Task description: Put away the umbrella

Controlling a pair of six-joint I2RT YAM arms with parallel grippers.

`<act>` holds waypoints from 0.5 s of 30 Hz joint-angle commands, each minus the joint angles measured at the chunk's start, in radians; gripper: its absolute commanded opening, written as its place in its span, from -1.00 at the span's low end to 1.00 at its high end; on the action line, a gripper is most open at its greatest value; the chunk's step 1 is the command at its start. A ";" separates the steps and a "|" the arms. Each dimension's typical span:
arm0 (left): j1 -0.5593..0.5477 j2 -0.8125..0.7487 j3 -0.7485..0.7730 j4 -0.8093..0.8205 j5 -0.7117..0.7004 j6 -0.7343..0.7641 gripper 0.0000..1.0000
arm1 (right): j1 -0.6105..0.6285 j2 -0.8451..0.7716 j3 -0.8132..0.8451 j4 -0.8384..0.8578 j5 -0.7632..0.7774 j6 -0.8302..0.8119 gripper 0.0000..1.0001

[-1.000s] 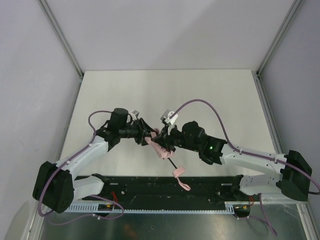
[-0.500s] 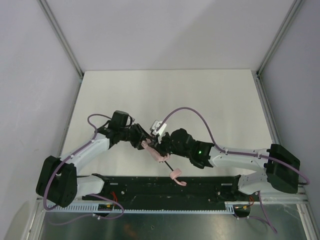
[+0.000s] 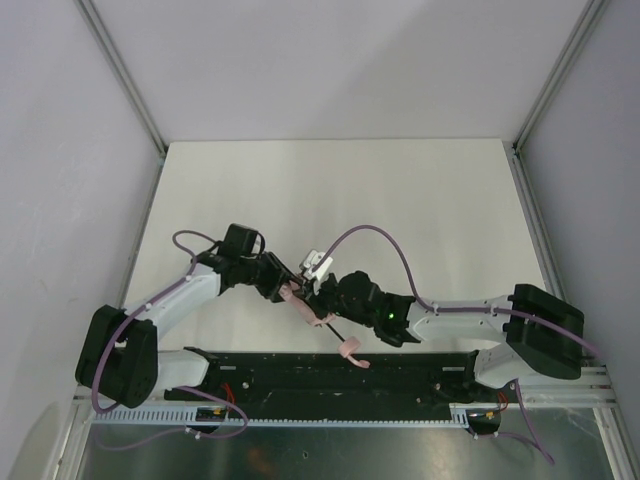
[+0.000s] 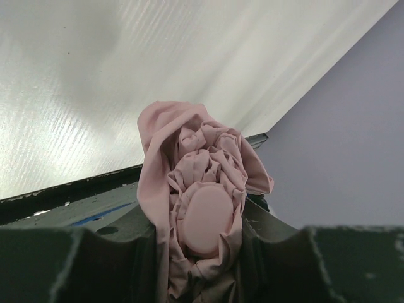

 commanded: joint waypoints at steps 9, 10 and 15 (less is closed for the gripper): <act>0.054 -0.005 0.221 0.341 0.011 -0.237 -1.00 | 0.137 0.069 -0.061 0.023 -0.407 0.178 -1.00; 0.057 -0.002 0.226 0.341 0.011 -0.234 -1.00 | 0.135 0.069 -0.063 0.025 -0.409 0.181 -1.00; 0.074 0.015 0.244 0.341 0.009 -0.232 -1.00 | 0.150 0.065 -0.066 0.020 -0.411 0.159 -0.91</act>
